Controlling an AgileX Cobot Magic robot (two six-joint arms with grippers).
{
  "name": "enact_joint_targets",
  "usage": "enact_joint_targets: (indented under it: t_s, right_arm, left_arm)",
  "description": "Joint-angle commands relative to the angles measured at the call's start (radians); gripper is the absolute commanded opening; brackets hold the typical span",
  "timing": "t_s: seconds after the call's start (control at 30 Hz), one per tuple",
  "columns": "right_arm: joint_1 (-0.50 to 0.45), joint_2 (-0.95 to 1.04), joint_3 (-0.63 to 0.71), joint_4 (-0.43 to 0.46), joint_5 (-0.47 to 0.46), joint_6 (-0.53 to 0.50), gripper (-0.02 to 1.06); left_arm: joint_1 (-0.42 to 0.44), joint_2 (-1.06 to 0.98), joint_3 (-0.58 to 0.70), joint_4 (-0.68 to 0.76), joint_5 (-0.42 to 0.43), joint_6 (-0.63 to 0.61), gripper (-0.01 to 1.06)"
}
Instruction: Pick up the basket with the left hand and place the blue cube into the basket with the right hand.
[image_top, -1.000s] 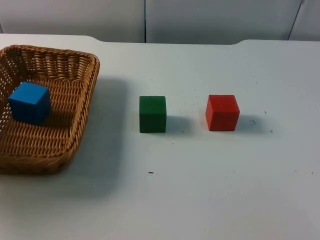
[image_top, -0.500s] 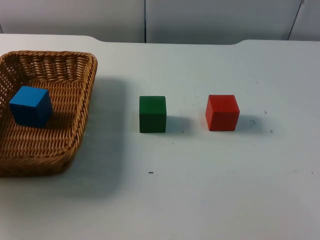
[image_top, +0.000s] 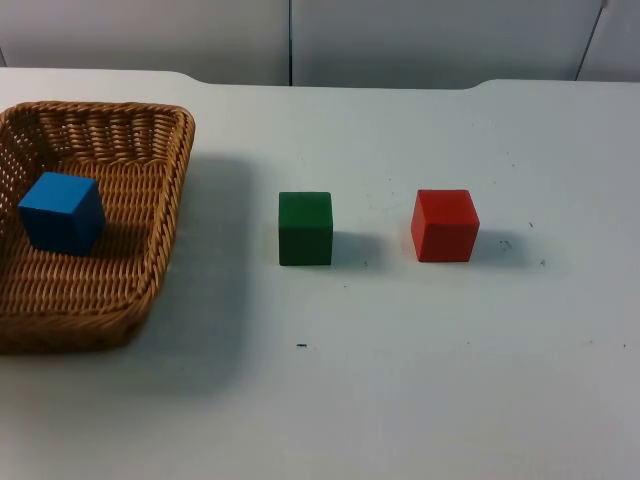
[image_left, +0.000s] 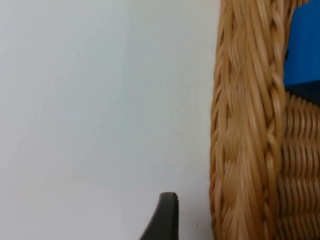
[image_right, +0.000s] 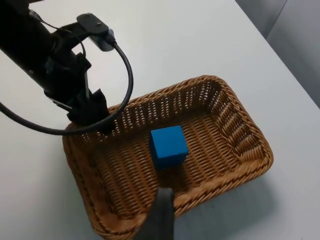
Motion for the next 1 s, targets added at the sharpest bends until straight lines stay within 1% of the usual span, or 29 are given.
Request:
enact_joint_targets:
  t_s: [0.0, 0.07, 0.13, 0.17, 0.3, 0.33, 0.43, 0.5, 0.53, 0.57, 0.63, 0.67, 0.7, 0.8, 0.83, 0.87, 0.97]
  right_arm:
    - [-0.002, -0.012, -0.006, 0.008, 0.001, -0.012, 0.8]
    - [-0.002, -0.012, -0.006, 0.008, 0.001, -0.012, 0.8]
    - [-0.002, -0.012, -0.006, 0.008, 0.001, -0.019, 0.8]
    - [-0.002, -0.012, -0.006, 0.008, 0.001, -0.019, 0.8]
    - [-0.002, -0.012, -0.006, 0.008, -0.001, -0.022, 0.79]
    - [-0.002, -0.012, -0.006, 0.008, -0.001, -0.022, 0.79]
    - [-0.002, -0.014, -0.006, 0.008, -0.004, -0.022, 0.79]
    - [-0.002, -0.018, -0.006, 0.008, -0.004, -0.029, 0.79]
    - [-0.002, -0.018, -0.006, 0.008, -0.004, -0.029, 0.79]
    - [-0.002, -0.023, -0.006, 0.01, -0.001, -0.031, 0.79]
    - [-0.002, -0.033, -0.006, 0.033, 0.004, -0.044, 0.79]
    - [-0.002, -0.05, -0.006, 0.049, 0.007, -0.044, 0.79]
    - [-0.002, -0.05, -0.006, 0.049, 0.007, -0.044, 0.79]
    - [-0.002, -0.087, -0.006, 0.105, 0.022, -0.069, 0.79]
    - [-0.002, -0.1, -0.006, 0.122, 0.029, -0.073, 0.79]
    - [-0.002, -0.1, -0.006, 0.122, 0.029, -0.073, 0.79]
    - [-0.002, -0.153, -0.004, 0.135, 0.061, -0.08, 0.79]
  left_arm:
    - [-0.007, -0.049, -0.005, -0.032, -0.037, -0.007, 0.77]
    - [-0.007, -0.067, -0.005, -0.033, -0.046, -0.007, 0.77]
    - [-0.007, -0.131, -0.005, -0.031, -0.086, -0.032, 0.77]
    - [-0.007, -0.131, -0.005, -0.031, -0.086, -0.032, 0.77]
    - [-0.007, -0.262, -0.005, -0.006, -0.105, -0.076, 0.77]
    - [-0.007, -0.262, -0.005, -0.006, -0.105, -0.076, 0.77]
    - [-0.007, -0.381, -0.005, 0.079, -0.102, -0.164, 0.77]
    - [-0.007, -0.469, -0.005, 0.142, -0.085, -0.218, 0.77]
    - [-0.007, -0.469, -0.005, 0.142, -0.085, -0.218, 0.77]
    - [-0.007, -0.522, -0.005, 0.173, -0.075, -0.242, 0.77]
    - [-0.007, -0.621, -0.005, 0.244, -0.051, -0.321, 0.77]
    - [-0.007, -0.704, -0.005, 0.302, -0.028, -0.369, 0.77]
    - [-0.007, -0.704, -0.005, 0.302, -0.028, -0.369, 0.77]
    - [-0.007, -0.86, -0.005, 0.405, 0.026, -0.467, 0.77]
    - [-0.007, -0.914, -0.005, 0.432, 0.046, -0.489, 0.77]
    - [-0.007, -0.914, -0.005, 0.432, 0.046, -0.489, 0.77]
    - [-0.007, -1.059, -0.005, 0.488, 0.093, -0.544, 0.77]
